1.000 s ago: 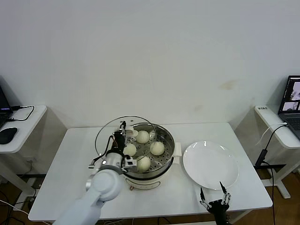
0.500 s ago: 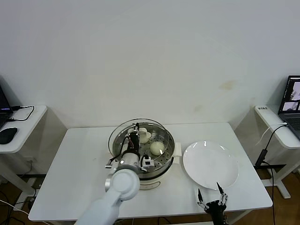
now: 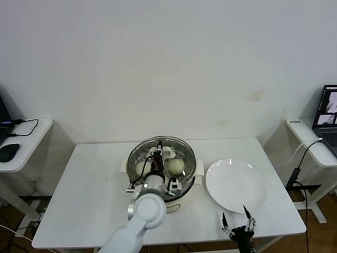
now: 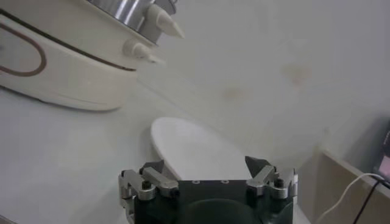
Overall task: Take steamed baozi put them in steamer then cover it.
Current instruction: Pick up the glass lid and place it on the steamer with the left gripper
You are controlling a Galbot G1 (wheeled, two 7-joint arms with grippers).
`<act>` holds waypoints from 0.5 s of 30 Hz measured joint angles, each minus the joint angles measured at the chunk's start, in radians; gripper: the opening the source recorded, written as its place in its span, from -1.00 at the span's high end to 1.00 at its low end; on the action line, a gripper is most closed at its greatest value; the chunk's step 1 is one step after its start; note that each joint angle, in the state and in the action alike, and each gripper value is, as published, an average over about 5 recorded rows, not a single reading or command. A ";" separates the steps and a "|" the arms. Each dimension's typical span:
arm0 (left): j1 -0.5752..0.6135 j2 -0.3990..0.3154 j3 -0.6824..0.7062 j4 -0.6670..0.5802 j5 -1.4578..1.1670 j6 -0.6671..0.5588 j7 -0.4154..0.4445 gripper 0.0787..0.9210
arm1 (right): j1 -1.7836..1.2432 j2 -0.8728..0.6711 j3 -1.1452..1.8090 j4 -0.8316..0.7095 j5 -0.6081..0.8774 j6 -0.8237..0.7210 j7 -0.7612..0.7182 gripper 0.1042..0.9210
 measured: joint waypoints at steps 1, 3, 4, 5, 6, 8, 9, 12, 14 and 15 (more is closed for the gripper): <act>0.003 -0.002 -0.001 0.000 0.004 0.000 0.000 0.87 | 0.000 0.000 -0.001 -0.001 -0.001 0.000 0.000 -0.76; 0.009 -0.004 -0.002 -0.001 0.010 0.000 0.000 0.87 | 0.000 0.000 -0.004 -0.003 -0.002 0.000 0.000 -0.76; 0.012 -0.006 -0.002 -0.002 0.014 0.000 0.000 0.87 | 0.000 0.000 -0.004 -0.004 -0.002 0.000 0.001 -0.76; 0.015 -0.007 -0.002 -0.001 0.017 0.000 0.000 0.87 | 0.000 0.000 -0.005 -0.004 -0.002 0.001 0.001 -0.76; 0.017 -0.009 -0.002 0.000 0.019 0.000 0.000 0.87 | 0.000 0.000 -0.005 -0.004 -0.002 0.001 0.001 -0.76; 0.021 -0.012 -0.004 0.003 0.023 0.000 -0.001 0.87 | 0.000 0.000 -0.005 -0.005 -0.002 0.002 0.001 -0.76; 0.022 -0.012 -0.004 0.005 0.024 -0.001 -0.002 0.87 | 0.000 0.000 -0.005 -0.005 -0.002 0.002 0.001 -0.76; 0.024 -0.015 -0.005 0.010 0.026 -0.001 -0.003 0.87 | -0.001 0.000 -0.006 -0.005 -0.003 0.003 0.001 -0.76; 0.023 -0.019 -0.005 0.014 0.027 -0.001 -0.004 0.87 | -0.001 0.000 -0.007 -0.005 -0.003 0.004 0.001 -0.76; 0.023 -0.021 -0.006 0.017 0.028 -0.001 -0.005 0.87 | -0.002 0.000 -0.007 -0.005 -0.003 0.004 0.001 -0.76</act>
